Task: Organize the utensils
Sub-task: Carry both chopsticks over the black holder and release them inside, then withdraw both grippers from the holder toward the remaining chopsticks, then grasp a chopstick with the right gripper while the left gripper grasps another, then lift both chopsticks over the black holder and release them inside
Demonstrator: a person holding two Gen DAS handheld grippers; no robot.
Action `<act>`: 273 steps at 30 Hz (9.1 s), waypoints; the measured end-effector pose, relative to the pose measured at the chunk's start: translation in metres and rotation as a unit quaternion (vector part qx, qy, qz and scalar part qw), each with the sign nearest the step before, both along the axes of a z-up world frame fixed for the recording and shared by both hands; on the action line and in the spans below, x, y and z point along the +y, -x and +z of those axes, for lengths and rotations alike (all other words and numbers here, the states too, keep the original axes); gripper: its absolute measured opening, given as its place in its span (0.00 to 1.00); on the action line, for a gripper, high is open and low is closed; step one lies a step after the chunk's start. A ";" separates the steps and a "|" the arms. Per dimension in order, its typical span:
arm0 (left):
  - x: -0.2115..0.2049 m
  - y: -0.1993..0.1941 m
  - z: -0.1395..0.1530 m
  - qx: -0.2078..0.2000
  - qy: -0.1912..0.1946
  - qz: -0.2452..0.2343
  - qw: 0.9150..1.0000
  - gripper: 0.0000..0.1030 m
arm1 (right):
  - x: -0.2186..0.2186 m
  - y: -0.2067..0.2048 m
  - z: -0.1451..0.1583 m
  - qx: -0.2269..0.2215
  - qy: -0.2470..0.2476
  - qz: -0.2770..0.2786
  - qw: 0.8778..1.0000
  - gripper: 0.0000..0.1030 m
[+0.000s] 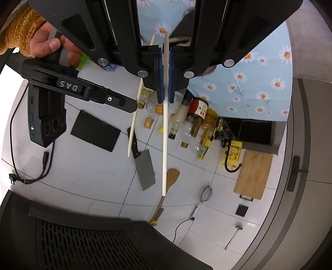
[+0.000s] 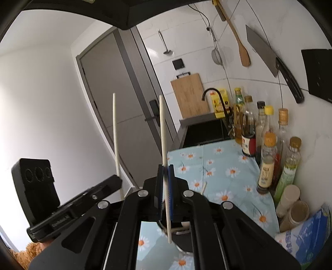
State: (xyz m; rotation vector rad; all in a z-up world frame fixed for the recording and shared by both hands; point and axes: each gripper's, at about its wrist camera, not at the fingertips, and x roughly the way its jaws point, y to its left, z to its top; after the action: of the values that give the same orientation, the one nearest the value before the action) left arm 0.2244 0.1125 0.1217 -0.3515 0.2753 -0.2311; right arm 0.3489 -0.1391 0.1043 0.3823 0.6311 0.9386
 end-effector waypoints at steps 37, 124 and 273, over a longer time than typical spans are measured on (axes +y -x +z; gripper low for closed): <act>-0.001 -0.041 -0.070 0.034 -0.026 0.008 0.999 0.04 | 0.028 -0.004 -0.036 0.002 0.017 -0.014 1.000 0.22; -0.110 0.034 -0.178 0.463 0.027 0.053 0.884 0.28 | -0.012 0.063 -0.216 0.314 0.339 0.218 0.860 0.05; -0.030 -0.051 -0.075 0.106 -0.088 0.041 0.990 0.04 | 0.035 0.005 -0.070 0.020 0.027 0.033 0.999 0.06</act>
State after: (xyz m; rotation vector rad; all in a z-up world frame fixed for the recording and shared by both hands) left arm 0.2759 0.0823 0.0467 -0.2106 0.4859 -0.0871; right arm 0.3438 -0.1046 0.0345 0.3340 0.7072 0.9771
